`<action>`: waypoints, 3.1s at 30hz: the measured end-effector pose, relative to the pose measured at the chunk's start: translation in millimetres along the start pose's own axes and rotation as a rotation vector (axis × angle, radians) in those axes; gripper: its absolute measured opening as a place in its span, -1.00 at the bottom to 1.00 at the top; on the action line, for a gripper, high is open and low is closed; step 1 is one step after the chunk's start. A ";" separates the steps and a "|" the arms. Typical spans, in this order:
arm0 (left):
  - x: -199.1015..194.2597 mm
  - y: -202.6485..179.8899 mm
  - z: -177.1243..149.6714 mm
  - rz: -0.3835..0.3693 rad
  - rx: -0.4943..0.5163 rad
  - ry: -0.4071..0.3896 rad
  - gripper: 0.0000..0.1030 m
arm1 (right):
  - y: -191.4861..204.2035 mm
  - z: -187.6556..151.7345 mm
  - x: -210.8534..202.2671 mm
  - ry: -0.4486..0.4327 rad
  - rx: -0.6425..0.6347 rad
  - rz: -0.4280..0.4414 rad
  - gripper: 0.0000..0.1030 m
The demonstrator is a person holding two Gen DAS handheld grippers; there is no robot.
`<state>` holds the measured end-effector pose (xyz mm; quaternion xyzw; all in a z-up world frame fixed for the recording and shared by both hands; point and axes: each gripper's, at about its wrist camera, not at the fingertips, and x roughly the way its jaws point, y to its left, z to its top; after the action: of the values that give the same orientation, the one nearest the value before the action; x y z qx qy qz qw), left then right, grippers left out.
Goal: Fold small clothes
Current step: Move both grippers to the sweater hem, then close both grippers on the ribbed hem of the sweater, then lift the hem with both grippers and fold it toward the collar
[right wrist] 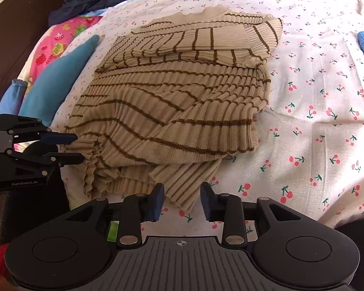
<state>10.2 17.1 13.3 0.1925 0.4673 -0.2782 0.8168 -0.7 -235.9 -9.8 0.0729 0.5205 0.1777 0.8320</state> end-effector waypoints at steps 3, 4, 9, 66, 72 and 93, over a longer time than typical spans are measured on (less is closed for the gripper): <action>0.7 4.4 -0.7 0.008 -0.005 -0.008 -0.24 | 4.9 2.3 9.2 0.015 -0.005 0.001 -0.22; 2.1 3.8 -0.9 0.016 0.004 -0.006 -0.24 | 6.0 2.6 13.8 0.024 -0.006 -0.010 -0.22; 11.8 -4.8 -2.0 0.032 0.081 0.010 -0.23 | 5.7 2.1 29.7 0.053 0.007 -0.041 -0.21; -45.9 24.7 -58.5 -0.068 -0.428 -0.126 -0.73 | -32.1 -35.6 17.8 0.140 0.243 -0.086 -0.24; -45.3 13.8 -46.4 -0.044 -0.302 -0.127 -0.47 | -48.5 -40.5 4.5 0.114 0.339 0.000 -0.83; -18.9 -31.9 -22.1 -0.073 0.288 0.093 -0.53 | -65.6 -36.2 -22.4 0.021 0.494 0.160 -0.85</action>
<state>-32.2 10.4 17.1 0.3034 0.4667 -0.3626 0.7474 -27.4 -307.2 -27.3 0.3129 0.5495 0.1110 0.7667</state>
